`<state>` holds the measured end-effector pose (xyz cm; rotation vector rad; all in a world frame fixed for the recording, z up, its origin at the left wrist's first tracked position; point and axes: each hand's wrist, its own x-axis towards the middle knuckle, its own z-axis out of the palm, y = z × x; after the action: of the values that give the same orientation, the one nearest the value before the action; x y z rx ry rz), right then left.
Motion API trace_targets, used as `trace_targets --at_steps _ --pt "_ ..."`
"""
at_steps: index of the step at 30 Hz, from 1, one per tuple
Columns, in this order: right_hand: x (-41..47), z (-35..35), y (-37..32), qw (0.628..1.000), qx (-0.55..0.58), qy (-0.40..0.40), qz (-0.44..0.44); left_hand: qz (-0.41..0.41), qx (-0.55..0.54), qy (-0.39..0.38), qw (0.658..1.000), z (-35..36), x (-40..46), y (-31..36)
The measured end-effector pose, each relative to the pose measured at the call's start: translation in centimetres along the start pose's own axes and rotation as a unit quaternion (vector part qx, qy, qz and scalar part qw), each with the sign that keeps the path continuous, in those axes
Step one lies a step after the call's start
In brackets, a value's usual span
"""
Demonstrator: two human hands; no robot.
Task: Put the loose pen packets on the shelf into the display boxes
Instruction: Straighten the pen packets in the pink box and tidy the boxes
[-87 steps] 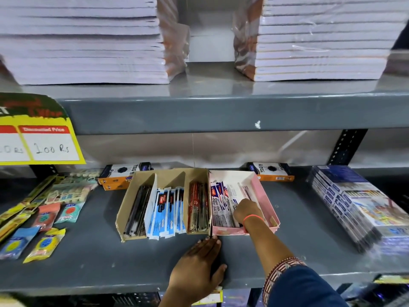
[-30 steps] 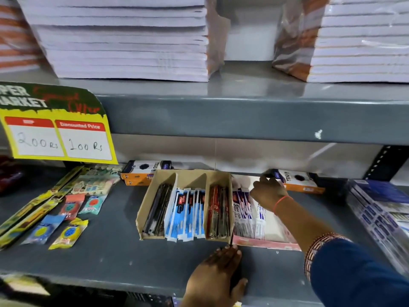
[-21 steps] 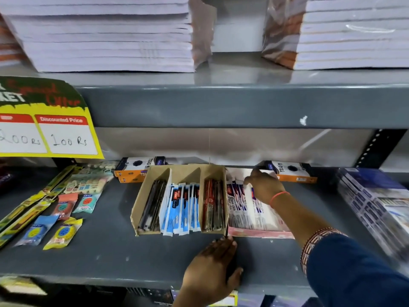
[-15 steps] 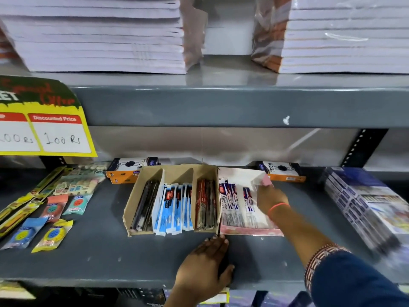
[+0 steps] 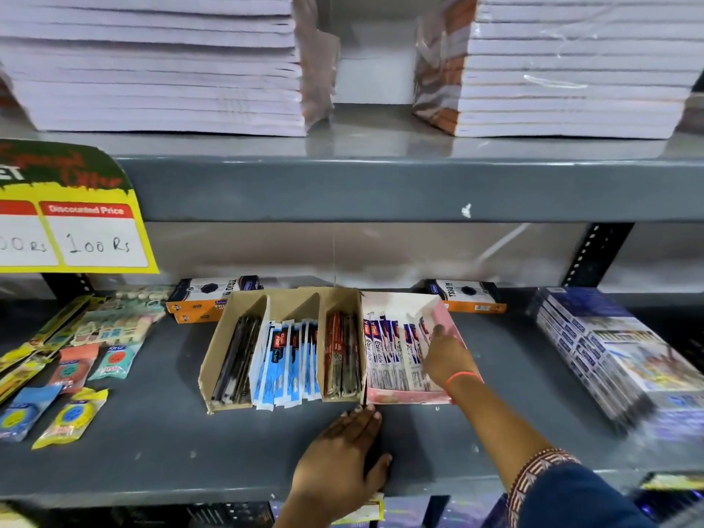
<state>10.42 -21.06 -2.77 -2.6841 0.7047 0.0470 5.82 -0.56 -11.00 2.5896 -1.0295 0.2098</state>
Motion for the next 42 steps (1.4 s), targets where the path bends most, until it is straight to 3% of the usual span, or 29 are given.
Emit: trace_targets --at_steps 3,8,12,16,19,29,33,36,42 --pt "0.6 -1.3 0.3 0.988 0.135 -0.028 0.067 0.009 -0.004 0.009 1.0 0.1 0.1 -0.1" --pt "0.1 -1.7 0.2 0.999 -0.026 -0.037 0.019 0.016 -0.013 -0.021 1.0 -0.3 0.3 0.2" --pt "0.2 -1.2 -1.3 0.989 -0.118 0.009 -0.083 0.013 -0.008 -0.034 0.999 -0.5 0.2 0.3" --pt "0.0 1.2 -3.8 0.97 -0.044 -0.156 -0.182 -0.005 0.0 -0.053 0.999 -0.6 0.2 0.2" --pt "0.1 2.4 -3.8 0.958 -0.098 -0.208 -0.171 -0.014 -0.009 -0.057 0.998 -0.5 0.1 0.1" --pt "1.1 0.2 0.7 0.968 -0.124 -0.178 -0.13 0.013 0.018 -0.001 1.0 -0.4 0.5 0.3" --pt "0.7 0.2 0.7 0.964 -0.147 -0.173 -0.136 -0.026 -0.037 -0.081 0.996 -0.9 0.3 0.6" --pt "0.3 0.3 0.4 0.964 -0.148 -0.151 -0.164 -0.023 -0.029 -0.063 0.997 -0.6 0.2 0.5" --pt "1.2 0.6 0.1 0.949 -0.142 -0.232 -0.161 -0.029 0.0 -0.047 0.998 -1.3 0.4 1.1"
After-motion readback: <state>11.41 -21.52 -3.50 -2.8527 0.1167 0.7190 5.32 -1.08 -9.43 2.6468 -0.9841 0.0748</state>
